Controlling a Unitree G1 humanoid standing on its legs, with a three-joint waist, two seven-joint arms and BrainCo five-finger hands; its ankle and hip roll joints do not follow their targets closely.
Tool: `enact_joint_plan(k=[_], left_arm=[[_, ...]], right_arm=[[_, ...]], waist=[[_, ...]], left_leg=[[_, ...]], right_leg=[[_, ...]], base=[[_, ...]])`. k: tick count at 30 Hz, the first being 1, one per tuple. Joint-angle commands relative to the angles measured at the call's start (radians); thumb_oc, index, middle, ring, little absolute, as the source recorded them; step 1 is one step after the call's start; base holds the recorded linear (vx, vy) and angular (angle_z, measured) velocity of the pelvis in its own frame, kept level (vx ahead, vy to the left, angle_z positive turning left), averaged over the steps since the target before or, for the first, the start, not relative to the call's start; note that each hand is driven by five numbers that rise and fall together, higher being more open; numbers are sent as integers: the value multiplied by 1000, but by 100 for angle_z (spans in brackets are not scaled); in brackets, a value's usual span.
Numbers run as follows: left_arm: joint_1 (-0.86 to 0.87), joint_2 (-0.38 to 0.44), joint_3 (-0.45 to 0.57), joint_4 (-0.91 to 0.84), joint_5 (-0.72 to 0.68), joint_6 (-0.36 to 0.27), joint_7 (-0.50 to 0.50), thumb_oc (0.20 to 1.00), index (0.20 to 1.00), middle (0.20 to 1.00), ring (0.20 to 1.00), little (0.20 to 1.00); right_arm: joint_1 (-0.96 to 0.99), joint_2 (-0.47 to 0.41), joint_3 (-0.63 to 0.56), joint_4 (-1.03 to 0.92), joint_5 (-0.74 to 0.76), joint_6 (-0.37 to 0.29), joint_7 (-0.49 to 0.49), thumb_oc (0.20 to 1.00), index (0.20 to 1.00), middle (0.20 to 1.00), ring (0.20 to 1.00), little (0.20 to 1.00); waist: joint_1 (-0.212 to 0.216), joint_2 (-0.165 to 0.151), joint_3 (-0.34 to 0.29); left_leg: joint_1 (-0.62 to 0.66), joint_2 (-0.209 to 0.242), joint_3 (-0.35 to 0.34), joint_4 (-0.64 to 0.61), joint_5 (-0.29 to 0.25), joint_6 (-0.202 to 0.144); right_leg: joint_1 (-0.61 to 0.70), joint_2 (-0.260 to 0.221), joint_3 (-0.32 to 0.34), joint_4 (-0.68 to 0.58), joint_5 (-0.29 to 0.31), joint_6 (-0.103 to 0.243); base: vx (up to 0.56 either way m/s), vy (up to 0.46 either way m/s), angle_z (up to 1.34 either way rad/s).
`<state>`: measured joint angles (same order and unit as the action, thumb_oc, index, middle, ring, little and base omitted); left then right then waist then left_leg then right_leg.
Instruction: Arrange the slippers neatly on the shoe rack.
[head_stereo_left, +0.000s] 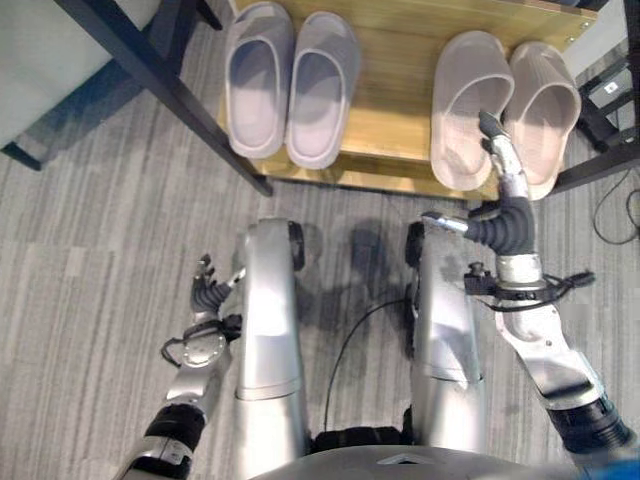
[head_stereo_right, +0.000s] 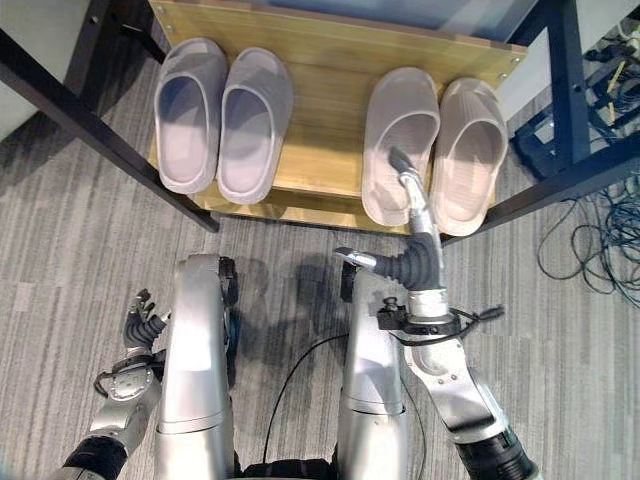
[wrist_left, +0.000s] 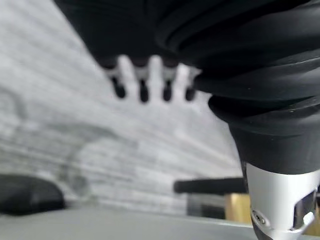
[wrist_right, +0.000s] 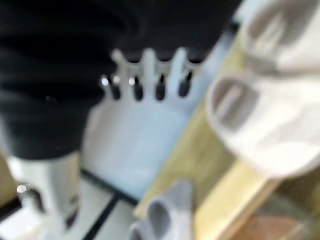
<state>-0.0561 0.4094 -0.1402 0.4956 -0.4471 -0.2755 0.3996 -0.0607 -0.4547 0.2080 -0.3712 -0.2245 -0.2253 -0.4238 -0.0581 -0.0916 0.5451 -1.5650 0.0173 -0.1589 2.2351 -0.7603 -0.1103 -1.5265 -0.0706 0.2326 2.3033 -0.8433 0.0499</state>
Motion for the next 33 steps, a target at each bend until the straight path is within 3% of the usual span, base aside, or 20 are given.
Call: enact_joint_plan(k=[1,3,5,6,8,10,12,14,16,20,21,22,25,26,33], left_arm=[[-38,-59,-73,-65,38,-94,-36,1000,1000,1000,1000,1000],[-14,-37,-50,-99,34,-113,-44,1000,1000,1000,1000,1000],[-20,-29,-12,-132,46,-141,-34,1000,1000,1000,1000,1000],[-49,0,0,-144,214,-162,91,1000,1000,1000,1000,1000],[-8,-7,-27,-175,334,-205,210,1000,1000,1000,1000,1000],[23,1,-90,-165,391,-225,279,1000,1000,1000,1000,1000],[28,34,-190,-100,476,-251,323,1000,1000,1000,1000,1000],[42,54,-268,-62,508,-253,289,1000,1000,1000,1000,1000],[72,52,-335,-1,504,-249,206,1000,1000,1000,1000,1000],[90,18,-341,63,445,-214,109,1000,1000,1000,1000,1000],[96,13,-337,71,436,-209,90,1000,1000,1000,1000,1000],[95,9,-327,65,422,-201,55,1000,1000,1000,1000,1000],[105,12,-322,62,418,-199,31,1000,1000,1000,1000,1000],[110,10,-321,50,385,-185,-31,1000,1000,1000,1000,1000],[139,20,-405,45,417,-140,-258,1000,1000,1000,1000,1000]], right_arm=[[-60,-59,-7,-88,-52,-71,-42,1000,1000,1000,1000,1000],[-14,-76,-35,-90,-59,-70,-27,1000,1000,1000,1000,1000],[34,-86,-37,-16,-59,-62,-7,1000,1000,1000,1000,1000],[77,-102,-58,25,-66,-82,-19,1000,1000,1000,1000,1000],[219,-118,-33,136,-59,-116,-12,1000,1000,1000,1000,1000],[271,-122,54,374,-76,-120,-52,1000,1000,1000,1000,1000],[244,-89,162,712,-117,-117,-117,1000,1000,1000,1000,1000],[211,-51,211,917,-141,-98,-145,1000,1000,1000,1000,1000],[172,52,203,1141,-34,-95,-109,1000,1000,1000,1000,1000],[106,152,152,1362,115,-59,-61,1000,1000,1000,1000,1000],[97,158,147,1384,123,-51,-51,1000,1000,1000,1000,1000],[85,173,136,1444,132,-36,-38,1000,1000,1000,1000,1000],[89,174,126,1455,134,-27,-23,1000,1000,1000,1000,1000],[96,179,103,1488,150,-14,4,1000,1000,1000,1000,1000],[86,177,53,1618,162,38,107,1000,1000,1000,1000,1000]], waist=[[44,-7,-25],[42,-12,-25],[48,-21,-25],[58,-35,-27],[62,-53,-111],[54,-55,-205],[50,-58,-263],[46,-51,-286],[46,-47,-302],[56,-44,-324],[60,-43,-328],[69,-40,-337],[76,-34,-329],[79,-20,-337],[75,47,-419]], left_leg=[[-5,-19,-41,38,-21,76],[-5,-26,-39,10,7,71],[-5,-17,-40,-122,75,67],[-5,-8,-48,-209,118,63],[-5,8,-76,-333,176,61],[-5,40,-114,-456,229,56],[102,99,-109,-661,307,50],[213,128,-82,-800,340,49],[358,150,-55,-963,391,45],[580,153,-10,-1194,459,49],[645,153,-1,-1258,475,55],[785,158,24,-1387,511,58],[864,156,40,-1460,536,61],[970,144,64,-1603,609,62],[1338,149,141,-2065,793,25]], right_leg=[[83,-32,134,99,172,-101],[95,-40,111,76,176,-103],[114,-55,62,-36,193,-101],[125,-65,28,-119,204,-101],[126,-82,-27,-240,226,-89],[134,-112,-97,-373,249,-76],[242,-145,-206,-594,272,-65],[341,-153,-247,-724,280,-58],[495,-153,-295,-908,294,-60],[703,-138,-339,-1144,344,-43],[757,-139,-350,-1205,361,-34],[890,-142,-371,-1339,416,-3],[951,-142,-377,-1403,447,11],[1048,-147,-395,-1519,518,20],[1348,-113,-414,-1922,690,83]], base=[[10,-49,0],[-3,-86,4],[-115,-105,13],[-143,-76,39],[-59,-61,50],[-26,0,-7],[-96,0,-16],[-61,0,6],[-5,3,32],[85,-21,3],[243,-43,-31],[172,-38,-18],[108,-11,-3],[103,-29,13],[157,-70,-1]])
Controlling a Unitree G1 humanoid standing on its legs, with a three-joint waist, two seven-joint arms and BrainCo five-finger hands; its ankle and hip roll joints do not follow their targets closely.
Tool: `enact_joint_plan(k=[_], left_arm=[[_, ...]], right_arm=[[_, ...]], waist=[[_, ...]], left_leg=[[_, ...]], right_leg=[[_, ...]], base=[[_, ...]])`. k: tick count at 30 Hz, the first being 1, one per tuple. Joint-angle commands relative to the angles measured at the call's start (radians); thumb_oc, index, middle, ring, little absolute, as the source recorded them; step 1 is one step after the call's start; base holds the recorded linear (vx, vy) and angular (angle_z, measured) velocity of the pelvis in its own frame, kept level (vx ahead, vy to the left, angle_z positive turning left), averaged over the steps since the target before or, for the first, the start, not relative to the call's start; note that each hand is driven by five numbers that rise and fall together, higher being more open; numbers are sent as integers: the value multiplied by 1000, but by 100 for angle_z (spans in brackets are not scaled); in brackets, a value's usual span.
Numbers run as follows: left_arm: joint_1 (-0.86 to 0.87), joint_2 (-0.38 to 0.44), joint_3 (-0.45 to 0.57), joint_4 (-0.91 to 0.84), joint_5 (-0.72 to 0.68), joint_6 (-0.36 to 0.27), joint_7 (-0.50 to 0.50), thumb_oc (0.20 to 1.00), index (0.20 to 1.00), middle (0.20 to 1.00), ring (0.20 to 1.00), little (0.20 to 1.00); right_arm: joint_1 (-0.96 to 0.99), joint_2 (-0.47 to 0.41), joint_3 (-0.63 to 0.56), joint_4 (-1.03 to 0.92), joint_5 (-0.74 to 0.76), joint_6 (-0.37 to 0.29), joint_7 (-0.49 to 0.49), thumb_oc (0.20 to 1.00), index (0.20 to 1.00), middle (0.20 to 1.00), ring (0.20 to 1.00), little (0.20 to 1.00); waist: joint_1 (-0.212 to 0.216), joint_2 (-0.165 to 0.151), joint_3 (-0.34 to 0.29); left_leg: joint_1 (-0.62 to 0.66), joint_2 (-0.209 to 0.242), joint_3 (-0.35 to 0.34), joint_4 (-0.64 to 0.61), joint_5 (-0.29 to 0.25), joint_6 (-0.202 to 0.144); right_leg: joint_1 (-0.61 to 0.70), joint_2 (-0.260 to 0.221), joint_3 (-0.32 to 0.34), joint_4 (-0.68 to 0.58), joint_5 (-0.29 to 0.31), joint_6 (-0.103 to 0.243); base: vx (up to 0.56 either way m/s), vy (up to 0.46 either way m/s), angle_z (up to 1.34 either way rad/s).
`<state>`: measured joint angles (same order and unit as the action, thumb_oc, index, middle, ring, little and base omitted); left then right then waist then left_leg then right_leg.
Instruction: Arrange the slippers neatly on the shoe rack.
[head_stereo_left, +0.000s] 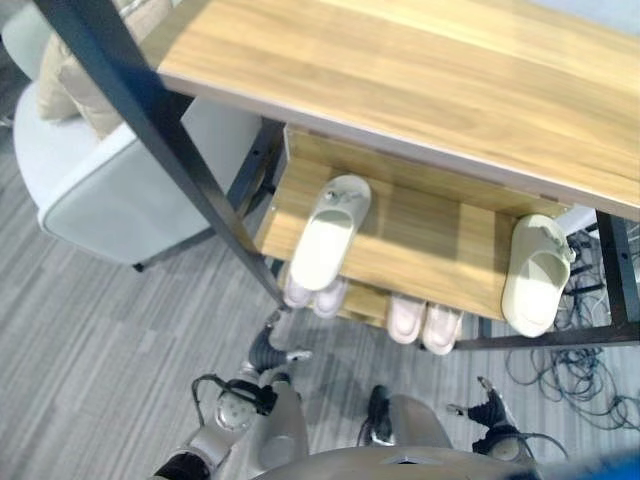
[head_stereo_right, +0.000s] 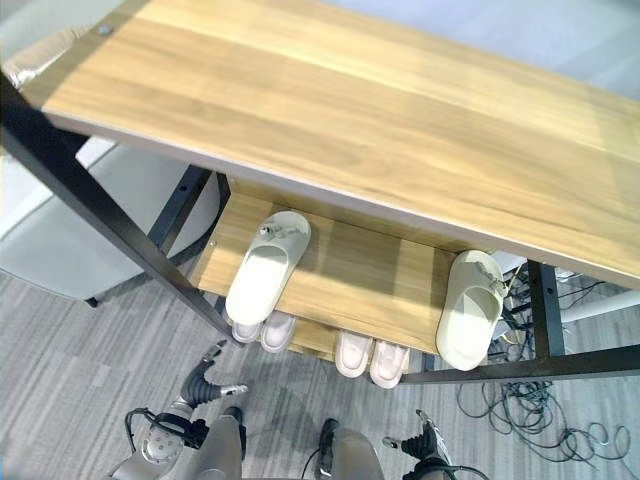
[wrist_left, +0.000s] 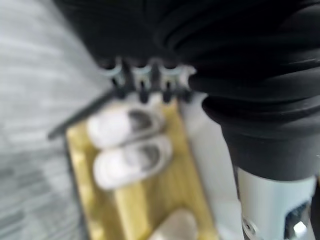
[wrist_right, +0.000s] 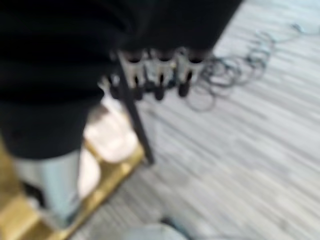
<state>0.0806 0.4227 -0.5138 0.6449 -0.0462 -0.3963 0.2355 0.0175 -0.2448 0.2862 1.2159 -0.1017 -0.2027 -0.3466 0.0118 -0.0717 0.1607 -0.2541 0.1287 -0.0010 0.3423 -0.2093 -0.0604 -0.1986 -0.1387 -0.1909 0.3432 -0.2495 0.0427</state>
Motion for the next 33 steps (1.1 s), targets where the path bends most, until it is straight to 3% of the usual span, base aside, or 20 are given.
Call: enact_joint_plan(k=[1,4,9,17,25,29,33], left_arm=[[2,7,-31,-105,15,-18,-95,1000,1000,1000,1000,1000],[30,68,-77,-178,77,-10,-174,1000,1000,1000,1000,1000],[82,112,-77,-259,68,-3,-253,1000,1000,1000,1000,1000],[181,217,-15,-511,-104,25,-415,1000,1000,1000,1000,1000],[207,304,80,-737,-218,54,-491,1000,1000,1000,1000,1000],[126,285,106,-836,-235,52,-477,1000,1000,1000,1000,1000],[0,167,56,-828,-321,58,-466,1000,1000,1000,1000,1000]], right_arm=[[8,-33,-26,31,39,15,30,1000,1000,1000,1000,1000],[-5,-50,-52,64,47,35,55,1000,1000,1000,1000,1000],[-20,-77,-35,77,0,51,74,1000,1000,1000,1000,1000],[5,-88,-57,89,-4,75,112,1000,1000,1000,1000,1000],[35,-67,-55,33,16,77,153,1000,1000,1000,1000,1000],[53,-38,-35,20,15,84,166,1000,1000,1000,1000,1000],[62,-2,2,13,10,92,184,1000,1000,1000,1000,1000]], waist=[[6,29,-34],[4,58,-85],[11,86,-124],[12,95,-150],[-2,86,-159],[-7,68,-166],[-20,50,-170]], left_leg=[[30,39,-17,-180,249,-25],[142,42,10,-319,304,-29],[220,41,31,-429,351,-45],[229,34,28,-430,320,-57],[226,23,49,-430,291,-54],[235,18,57,-430,276,-53],[239,16,68,-430,269,-51]], right_leg=[[23,-43,8,30,104,90],[115,-24,19,-114,155,104],[212,-8,16,-262,188,115],[290,-1,-4,-353,198,117],[293,-20,11,-395,226,132],[307,-29,19,-424,241,135],[311,-35,26,-430,242,137]], base=[[159,-79,-18],[111,-54,-8],[30,-38,-10],[2,2,0],[-35,26,-7],[-3,1,-12],[8,-16,-2]])
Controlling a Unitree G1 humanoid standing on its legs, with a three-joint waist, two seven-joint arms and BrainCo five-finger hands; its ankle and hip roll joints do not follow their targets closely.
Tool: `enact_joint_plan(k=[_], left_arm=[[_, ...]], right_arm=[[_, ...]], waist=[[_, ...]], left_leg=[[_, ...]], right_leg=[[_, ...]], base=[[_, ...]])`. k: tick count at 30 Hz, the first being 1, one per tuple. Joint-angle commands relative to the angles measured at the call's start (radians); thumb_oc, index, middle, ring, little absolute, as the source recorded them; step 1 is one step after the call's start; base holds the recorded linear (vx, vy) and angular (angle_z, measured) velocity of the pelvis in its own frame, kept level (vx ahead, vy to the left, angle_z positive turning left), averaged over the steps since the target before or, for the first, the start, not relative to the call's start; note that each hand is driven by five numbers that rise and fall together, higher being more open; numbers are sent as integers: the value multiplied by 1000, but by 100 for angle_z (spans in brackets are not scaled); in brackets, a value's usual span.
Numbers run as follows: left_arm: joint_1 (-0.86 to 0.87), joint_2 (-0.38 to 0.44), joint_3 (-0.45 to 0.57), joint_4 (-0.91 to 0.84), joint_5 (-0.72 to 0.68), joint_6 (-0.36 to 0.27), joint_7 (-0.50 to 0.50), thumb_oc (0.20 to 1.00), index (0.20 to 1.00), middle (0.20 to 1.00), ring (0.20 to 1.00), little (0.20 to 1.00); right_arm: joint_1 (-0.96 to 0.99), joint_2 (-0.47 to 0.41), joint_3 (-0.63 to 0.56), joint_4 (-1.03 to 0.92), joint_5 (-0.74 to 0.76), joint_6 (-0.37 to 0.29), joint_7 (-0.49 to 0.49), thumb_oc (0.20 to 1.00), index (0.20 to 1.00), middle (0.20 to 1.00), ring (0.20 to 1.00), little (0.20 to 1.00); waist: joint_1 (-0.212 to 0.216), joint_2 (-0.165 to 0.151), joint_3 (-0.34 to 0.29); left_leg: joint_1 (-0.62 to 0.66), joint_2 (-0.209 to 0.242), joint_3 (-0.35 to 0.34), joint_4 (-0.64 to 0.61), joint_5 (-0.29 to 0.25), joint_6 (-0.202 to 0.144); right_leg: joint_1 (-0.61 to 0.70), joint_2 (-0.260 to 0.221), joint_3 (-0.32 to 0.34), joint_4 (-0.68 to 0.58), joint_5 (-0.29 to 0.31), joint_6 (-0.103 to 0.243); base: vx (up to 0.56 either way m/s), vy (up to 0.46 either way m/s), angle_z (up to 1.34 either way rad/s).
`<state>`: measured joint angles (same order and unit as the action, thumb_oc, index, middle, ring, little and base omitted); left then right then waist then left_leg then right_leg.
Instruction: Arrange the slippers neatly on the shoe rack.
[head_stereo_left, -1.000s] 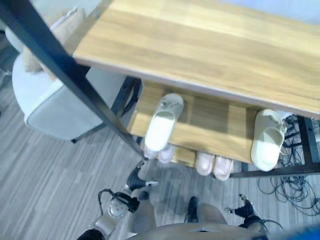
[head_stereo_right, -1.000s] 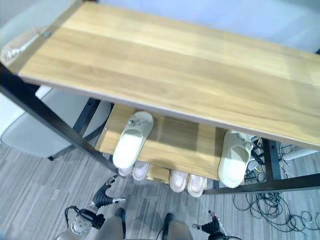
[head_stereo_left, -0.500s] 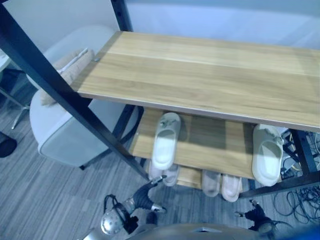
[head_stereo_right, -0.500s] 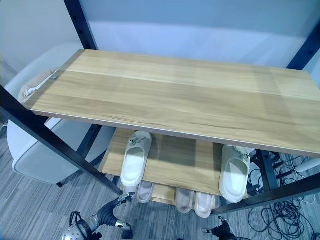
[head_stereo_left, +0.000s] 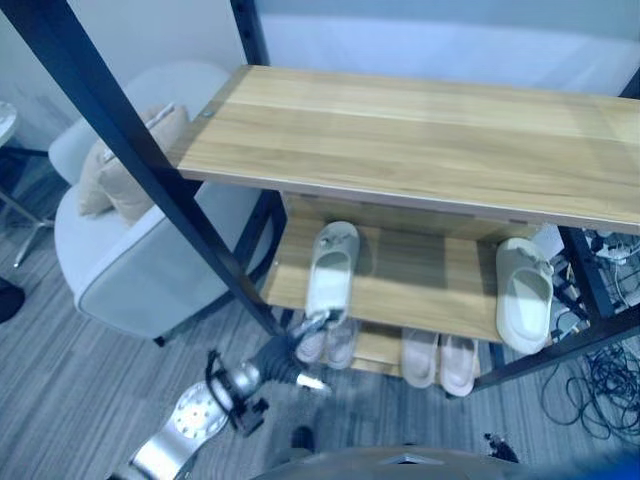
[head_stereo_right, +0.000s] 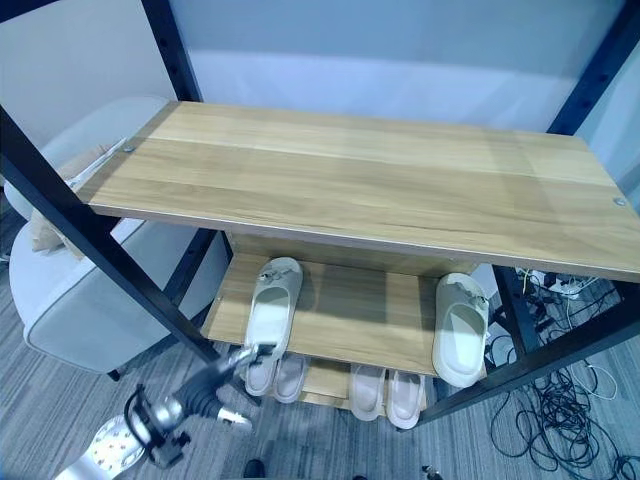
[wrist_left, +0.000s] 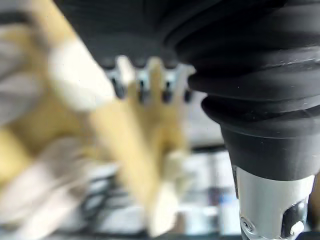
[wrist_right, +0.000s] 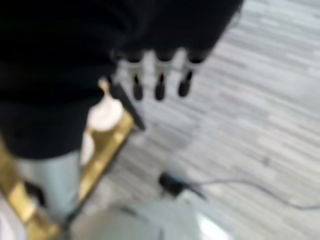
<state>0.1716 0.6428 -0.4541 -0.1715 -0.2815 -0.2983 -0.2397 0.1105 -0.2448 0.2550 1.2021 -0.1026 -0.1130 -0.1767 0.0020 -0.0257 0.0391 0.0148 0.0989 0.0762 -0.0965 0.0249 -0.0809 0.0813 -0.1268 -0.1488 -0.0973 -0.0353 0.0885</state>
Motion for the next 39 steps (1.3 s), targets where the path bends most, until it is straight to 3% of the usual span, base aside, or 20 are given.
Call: enact_joint_plan(k=[1,3,8,15,19,30,39], left_arm=[[-124,-72,-19,-6,-81,-42,18,1000,1000,1000,1000,1000],[-250,-122,-78,40,10,-50,77,1000,1000,1000,1000,1000],[-366,-117,-131,126,231,-80,182,1000,1000,1000,1000,1000],[-416,-114,-134,257,453,-84,271,1000,1000,1000,1000,1000],[-456,-78,-102,374,648,-63,361,1000,1000,1000,1000,1000],[-415,-76,72,425,711,-21,528,1000,1000,1000,1000,1000],[-454,-58,98,466,832,24,639,1000,1000,1000,1000,1000]], right_arm=[[-31,0,36,21,14,3,13,1000,1000,1000,1000,1000],[-28,13,44,3,26,4,6,1000,1000,1000,1000,1000],[-29,16,40,-18,28,2,-13,1000,1000,1000,1000,1000],[5,7,16,-37,27,-5,-33,1000,1000,1000,1000,1000],[23,-7,-12,-54,28,-9,-43,1000,1000,1000,1000,1000],[72,-32,-34,-150,-48,-4,-94,1000,1000,1000,1000,1000],[92,-42,-25,-161,-83,-11,-111,1000,1000,1000,1000,1000]], waist=[[-12,3,-48],[-34,0,-52],[-50,7,-47],[-63,19,-47],[-71,27,-43],[-83,42,-49],[-91,38,-44]], left_leg=[[-28,45,-6,9,34,-29],[-23,42,8,9,28,-27],[-22,38,23,9,25,-27],[-26,33,37,9,22,-27],[-38,31,40,9,24,-27],[-68,24,62,9,22,-21],[-95,20,65,9,22,-20]], right_leg=[[31,-49,-12,10,28,92],[27,-56,-2,10,32,96],[19,-63,8,10,39,101],[1,-72,17,10,46,108],[-13,-76,21,10,50,111],[-74,-86,44,10,67,119],[-107,-89,52,10,75,122]], base=[[22,-27,-4],[37,-30,-7],[27,-17,-11],[23,-2,-11],[8,-4,0],[6,12,-6],[13,1,-6]])
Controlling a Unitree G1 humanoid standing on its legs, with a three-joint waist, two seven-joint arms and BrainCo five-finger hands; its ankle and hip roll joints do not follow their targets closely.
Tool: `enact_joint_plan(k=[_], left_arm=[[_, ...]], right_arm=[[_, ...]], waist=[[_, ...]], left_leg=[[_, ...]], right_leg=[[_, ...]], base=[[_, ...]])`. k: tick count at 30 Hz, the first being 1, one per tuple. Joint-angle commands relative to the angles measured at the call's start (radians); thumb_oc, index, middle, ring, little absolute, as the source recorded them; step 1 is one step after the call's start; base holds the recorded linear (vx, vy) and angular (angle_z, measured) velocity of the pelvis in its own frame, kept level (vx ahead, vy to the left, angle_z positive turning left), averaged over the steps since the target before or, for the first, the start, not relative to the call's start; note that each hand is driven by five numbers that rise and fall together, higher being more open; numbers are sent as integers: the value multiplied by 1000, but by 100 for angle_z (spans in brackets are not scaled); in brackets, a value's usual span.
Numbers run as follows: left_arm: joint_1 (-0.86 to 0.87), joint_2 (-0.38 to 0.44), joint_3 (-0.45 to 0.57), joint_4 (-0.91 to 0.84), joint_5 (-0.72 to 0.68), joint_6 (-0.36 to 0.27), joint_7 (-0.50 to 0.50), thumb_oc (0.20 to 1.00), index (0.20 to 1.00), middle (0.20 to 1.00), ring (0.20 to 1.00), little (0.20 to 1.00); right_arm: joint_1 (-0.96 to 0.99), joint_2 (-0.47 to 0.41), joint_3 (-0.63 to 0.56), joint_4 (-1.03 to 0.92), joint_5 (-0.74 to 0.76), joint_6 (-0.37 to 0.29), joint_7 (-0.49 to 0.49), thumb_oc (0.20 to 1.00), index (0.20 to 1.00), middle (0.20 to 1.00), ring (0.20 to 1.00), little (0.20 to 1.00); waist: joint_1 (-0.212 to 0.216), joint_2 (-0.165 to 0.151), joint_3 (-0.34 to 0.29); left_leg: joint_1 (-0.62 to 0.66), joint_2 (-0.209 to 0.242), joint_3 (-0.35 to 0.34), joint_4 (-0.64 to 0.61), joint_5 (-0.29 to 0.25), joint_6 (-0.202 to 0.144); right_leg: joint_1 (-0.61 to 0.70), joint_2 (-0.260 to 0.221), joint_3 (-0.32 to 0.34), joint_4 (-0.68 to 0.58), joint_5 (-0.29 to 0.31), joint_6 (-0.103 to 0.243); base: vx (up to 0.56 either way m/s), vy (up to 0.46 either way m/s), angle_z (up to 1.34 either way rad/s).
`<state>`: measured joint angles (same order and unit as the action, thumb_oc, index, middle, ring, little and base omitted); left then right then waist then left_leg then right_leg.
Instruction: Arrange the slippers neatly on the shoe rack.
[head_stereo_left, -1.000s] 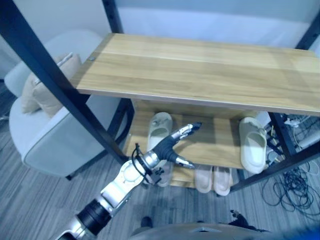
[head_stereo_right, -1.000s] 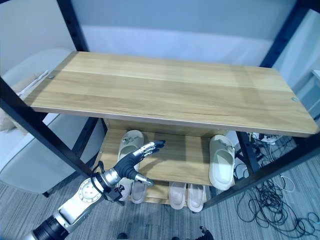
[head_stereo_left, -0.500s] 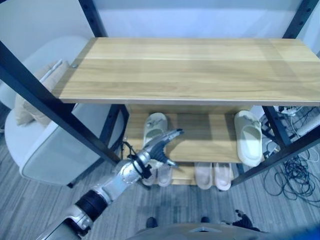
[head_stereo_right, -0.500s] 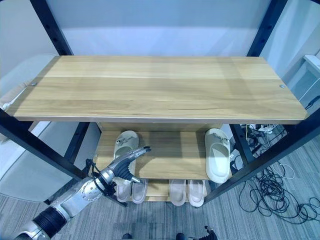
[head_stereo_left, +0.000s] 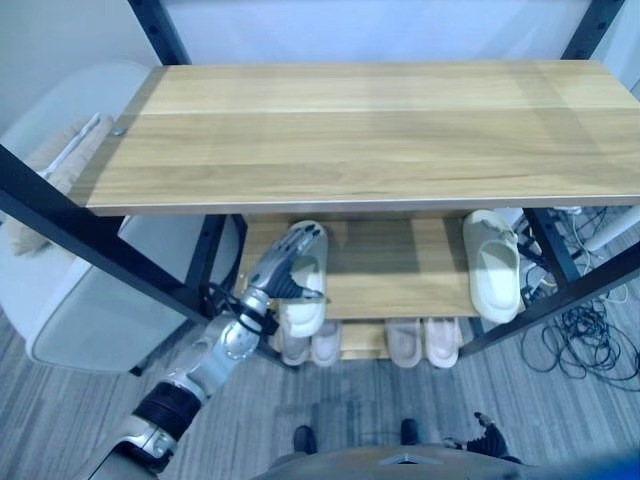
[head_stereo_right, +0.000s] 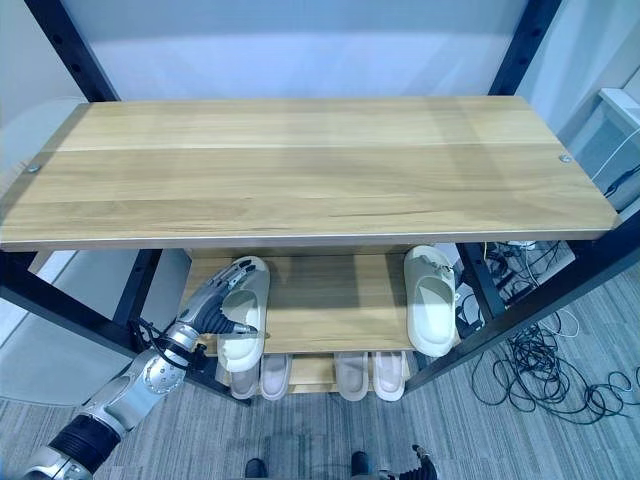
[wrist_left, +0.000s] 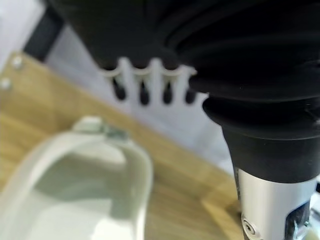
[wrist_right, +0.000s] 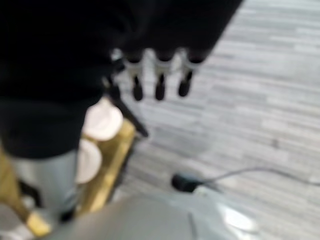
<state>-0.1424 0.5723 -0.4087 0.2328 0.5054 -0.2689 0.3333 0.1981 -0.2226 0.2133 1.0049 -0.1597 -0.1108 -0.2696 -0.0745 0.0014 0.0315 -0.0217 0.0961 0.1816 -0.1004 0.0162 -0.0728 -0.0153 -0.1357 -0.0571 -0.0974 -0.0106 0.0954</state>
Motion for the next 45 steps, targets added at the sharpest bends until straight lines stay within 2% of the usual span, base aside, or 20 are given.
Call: enact_joint_plan(k=[1,3,7,16,27,28,29,35,45], left_arm=[[-146,16,49,69,60,0,74,1000,1000,1000,1000,1000],[-148,15,48,71,61,-1,76,1000,1000,1000,1000,1000],[-232,-9,12,208,98,53,143,1000,1000,1000,1000,1000],[-309,-14,-15,331,136,106,201,1000,1000,1000,1000,1000],[-378,-31,-43,494,93,126,227,1000,1000,1000,1000,1000],[-380,-36,-50,517,88,126,225,790,790,790,790,790],[-386,-38,-55,535,84,127,224,200,200,200,200,200],[-396,-40,-86,576,93,124,210,200,200,200,200,200],[-403,-70,-113,480,139,120,247,200,200,200,200,200]], right_arm=[[1,-67,19,42,-25,-14,-19,1000,1000,1000,1000,1000],[0,-67,19,43,-25,-14,-20,1000,1000,1000,1000,1000],[-38,-74,33,78,-20,-18,-44,1000,1000,1000,1000,1000],[-64,-78,44,90,-9,-29,-68,1000,1000,1000,1000,1000],[-72,-95,57,67,-7,-42,-79,1000,1000,1000,1000,1000],[-73,-98,59,60,-7,-44,-79,1000,1000,1000,1000,1000],[-72,-102,60,51,-8,-46,-80,1000,1000,1000,1000,1000],[-66,-120,61,9,-16,-56,-82,1000,1000,1000,1000,1000],[-134,-110,72,104,-9,-47,-114,1000,1000,1000,1000,1000]], waist=[[-16,12,-35],[-15,12,-35],[-27,13,-27],[-41,13,-25],[-60,16,-16],[-63,17,-15],[-65,19,-13],[-77,30,-8],[-73,44,-10]], left_leg=[[-62,21,-40,13,31,-28],[-63,21,-40,13,31,-28],[-105,18,-39,13,41,-27],[-150,20,-27,13,48,-25],[-184,24,-11,13,54,-26],[-186,25,-9,13,54,-26],[-187,24,-6,13,55,-26],[-194,26,5,13,55,-27],[-196,30,3,13,55,-29]], right_leg=[[-14,-80,-39,10,52,115],[-16,-80,-39,10,52,115],[-67,-80,-28,10,66,114],[-128,-81,-10,10,83,112],[-180,-77,13,10,99,109],[-186,-77,17,10,100,108],[-191,-76,22,10,102,108],[-210,-72,38,10,105,108],[-213,-69,36,10,99,106]], base=[[-1,3,-4],[0,0,0],[-10,11,-2],[-2,3,-7],[-2,-4,-3],[-14,-1,-11],[-16,-2,-13],[1,-6,-10],[9,-17,-1]])
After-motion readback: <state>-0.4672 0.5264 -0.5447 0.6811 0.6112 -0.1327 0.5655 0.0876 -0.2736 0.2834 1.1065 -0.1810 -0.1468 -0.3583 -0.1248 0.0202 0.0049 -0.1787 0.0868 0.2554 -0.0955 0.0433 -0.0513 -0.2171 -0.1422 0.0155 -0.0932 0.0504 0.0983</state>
